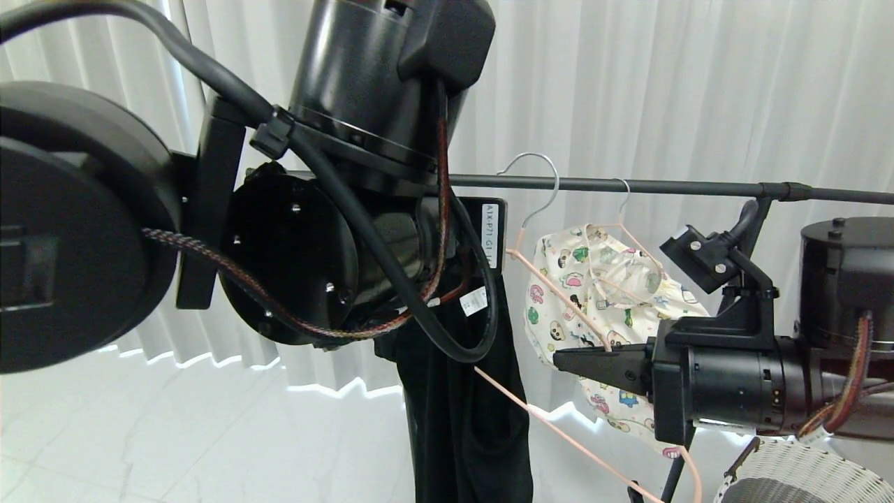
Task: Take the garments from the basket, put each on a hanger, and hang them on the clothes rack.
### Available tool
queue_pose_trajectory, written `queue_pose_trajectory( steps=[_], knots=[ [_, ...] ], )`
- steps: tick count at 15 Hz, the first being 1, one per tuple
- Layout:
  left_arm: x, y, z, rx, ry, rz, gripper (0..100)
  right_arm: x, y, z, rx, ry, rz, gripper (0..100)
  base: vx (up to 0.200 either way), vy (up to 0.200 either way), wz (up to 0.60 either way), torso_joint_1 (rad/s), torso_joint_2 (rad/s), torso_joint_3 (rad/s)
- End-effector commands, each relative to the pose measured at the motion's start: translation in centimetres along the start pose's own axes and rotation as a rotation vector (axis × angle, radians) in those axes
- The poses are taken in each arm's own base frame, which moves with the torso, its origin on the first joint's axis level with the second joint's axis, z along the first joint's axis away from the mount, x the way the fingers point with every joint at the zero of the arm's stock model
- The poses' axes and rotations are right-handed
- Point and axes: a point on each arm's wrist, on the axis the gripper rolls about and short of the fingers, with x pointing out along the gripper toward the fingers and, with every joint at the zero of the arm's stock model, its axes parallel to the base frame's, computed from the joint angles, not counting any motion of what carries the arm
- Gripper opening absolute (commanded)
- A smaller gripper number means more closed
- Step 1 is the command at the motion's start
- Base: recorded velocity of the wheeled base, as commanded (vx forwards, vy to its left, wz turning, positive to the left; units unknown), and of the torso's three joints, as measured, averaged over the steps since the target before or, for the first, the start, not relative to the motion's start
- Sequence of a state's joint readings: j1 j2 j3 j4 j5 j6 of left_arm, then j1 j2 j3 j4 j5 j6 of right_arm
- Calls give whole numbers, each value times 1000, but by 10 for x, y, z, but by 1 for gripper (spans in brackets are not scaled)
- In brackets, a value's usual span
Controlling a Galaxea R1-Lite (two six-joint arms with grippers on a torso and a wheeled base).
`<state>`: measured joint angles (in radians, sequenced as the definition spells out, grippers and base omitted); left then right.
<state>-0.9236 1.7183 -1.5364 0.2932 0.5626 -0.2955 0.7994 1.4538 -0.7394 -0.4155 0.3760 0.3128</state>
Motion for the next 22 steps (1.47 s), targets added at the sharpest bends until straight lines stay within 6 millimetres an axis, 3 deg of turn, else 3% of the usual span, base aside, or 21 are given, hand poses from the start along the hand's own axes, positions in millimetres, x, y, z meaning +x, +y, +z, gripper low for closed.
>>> queue_pose_trajectory(
  steps=[1,4,5,11,16,19,22],
  knots=[
    [-1,0,0,1,0,-2,0,3,8,-2,-10,12,30,0,0,0,0,0,0,0],
    [-3,-4,-5,14,12,-13,0,7,10,-4,-12,10,-1,0,0,0,0,0,0,0],
    [-4,-4,-6,16,12,-17,100,7,10,-4,-13,5,-6,0,0,0,0,0,0,0],
    [-28,15,-15,41,17,-6,100,5,2,3,-22,-84,-90,0,0,0,0,0,0,0],
    [-48,35,-39,72,56,10,100,-4,-3,11,-39,-166,-146,0,0,0,0,0,0,0],
    [-77,60,-53,78,55,-30,100,-18,-3,-10,-101,-112,-136,0,0,0,0,0,0,0],
    [-101,88,-75,213,67,-144,100,-41,2,-38,-124,-46,-37,0,0,0,0,0,0,0]
  ],
)
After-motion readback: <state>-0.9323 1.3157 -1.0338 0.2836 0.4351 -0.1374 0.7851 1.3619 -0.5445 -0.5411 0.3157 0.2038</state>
